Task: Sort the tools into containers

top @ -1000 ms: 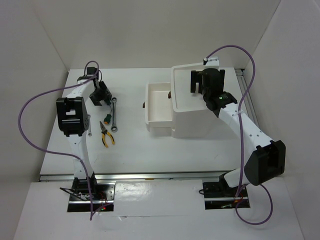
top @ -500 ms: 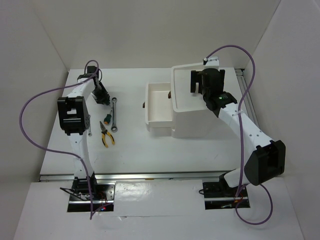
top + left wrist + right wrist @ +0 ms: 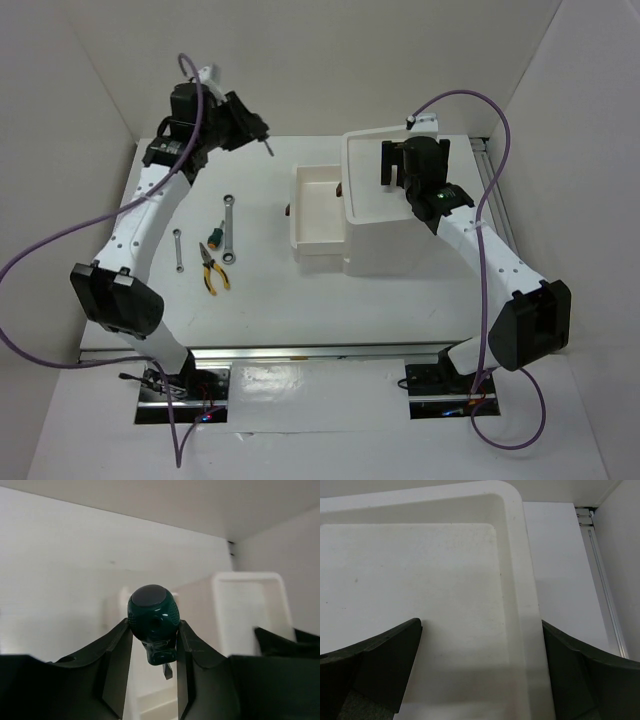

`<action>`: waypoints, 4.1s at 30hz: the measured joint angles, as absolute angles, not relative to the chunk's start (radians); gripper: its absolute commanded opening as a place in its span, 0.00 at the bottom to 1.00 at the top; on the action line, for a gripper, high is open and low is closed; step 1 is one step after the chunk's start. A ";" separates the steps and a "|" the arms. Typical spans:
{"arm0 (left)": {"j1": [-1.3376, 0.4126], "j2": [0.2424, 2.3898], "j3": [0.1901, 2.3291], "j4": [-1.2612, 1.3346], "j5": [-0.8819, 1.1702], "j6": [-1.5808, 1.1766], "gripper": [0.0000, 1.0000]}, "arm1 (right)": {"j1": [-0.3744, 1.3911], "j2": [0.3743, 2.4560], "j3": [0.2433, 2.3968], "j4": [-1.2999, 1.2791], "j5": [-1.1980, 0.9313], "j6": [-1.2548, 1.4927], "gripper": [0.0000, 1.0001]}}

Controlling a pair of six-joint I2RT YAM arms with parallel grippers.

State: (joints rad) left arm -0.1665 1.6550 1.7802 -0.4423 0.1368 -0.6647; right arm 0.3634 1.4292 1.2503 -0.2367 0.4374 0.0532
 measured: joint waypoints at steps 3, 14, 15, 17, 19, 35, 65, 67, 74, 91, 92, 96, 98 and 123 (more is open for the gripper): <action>-0.289 1.666 1.794 -0.398 0.144 -0.689 0.00 | 0.363 1.429 1.250 -0.237 0.438 0.054 1.00; -0.513 1.965 1.884 -0.458 0.055 -0.733 0.54 | 0.364 1.420 1.250 -0.239 0.438 0.054 1.00; -0.519 1.973 1.883 -0.472 0.040 -0.739 0.67 | 0.364 1.420 1.250 -0.239 0.438 0.054 1.00; -0.525 1.974 1.883 -0.488 0.017 -0.735 0.76 | 0.364 1.420 1.250 -0.239 0.438 0.055 1.00; -0.531 1.966 1.882 -0.488 -0.012 -0.734 0.86 | 0.364 1.420 1.250 -0.239 0.438 0.055 1.00; -0.250 1.623 1.387 -0.694 -0.344 -0.638 1.00 | 0.364 1.429 1.250 -0.238 0.431 0.051 1.00; -0.023 1.919 1.345 -0.609 -0.220 -0.468 0.89 | 0.364 1.427 1.237 -0.224 0.420 0.039 1.00; -0.023 1.931 1.346 -0.610 -0.222 -0.469 0.74 | 0.364 1.427 1.237 -0.224 0.420 0.039 1.00; -0.025 1.954 1.362 -0.621 -0.235 -0.471 0.29 | 0.364 1.427 1.237 -0.224 0.421 0.039 1.00; -0.019 1.847 1.449 -0.717 -0.294 -0.479 0.00 | 0.364 1.427 1.237 -0.223 0.422 0.039 1.00; -0.017 1.842 1.456 -0.717 -0.291 -0.479 0.00 | 0.364 1.428 1.237 -0.223 0.422 0.039 1.00; -0.020 1.825 1.461 -0.720 -0.251 -0.483 0.00 | 0.364 1.428 1.237 -0.223 0.422 0.039 1.00; -0.044 1.788 1.461 -0.718 -0.206 -0.485 0.00 | 0.364 1.429 1.238 -0.223 0.423 0.039 1.00; -0.432 1.756 1.498 -0.315 0.220 -0.664 0.69 | 0.366 1.443 1.249 -0.228 0.445 0.044 1.00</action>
State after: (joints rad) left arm -0.4316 1.7561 1.4979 -0.3149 0.2195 -0.6636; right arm 0.3660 1.4433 1.2491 -0.2276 0.4446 0.0437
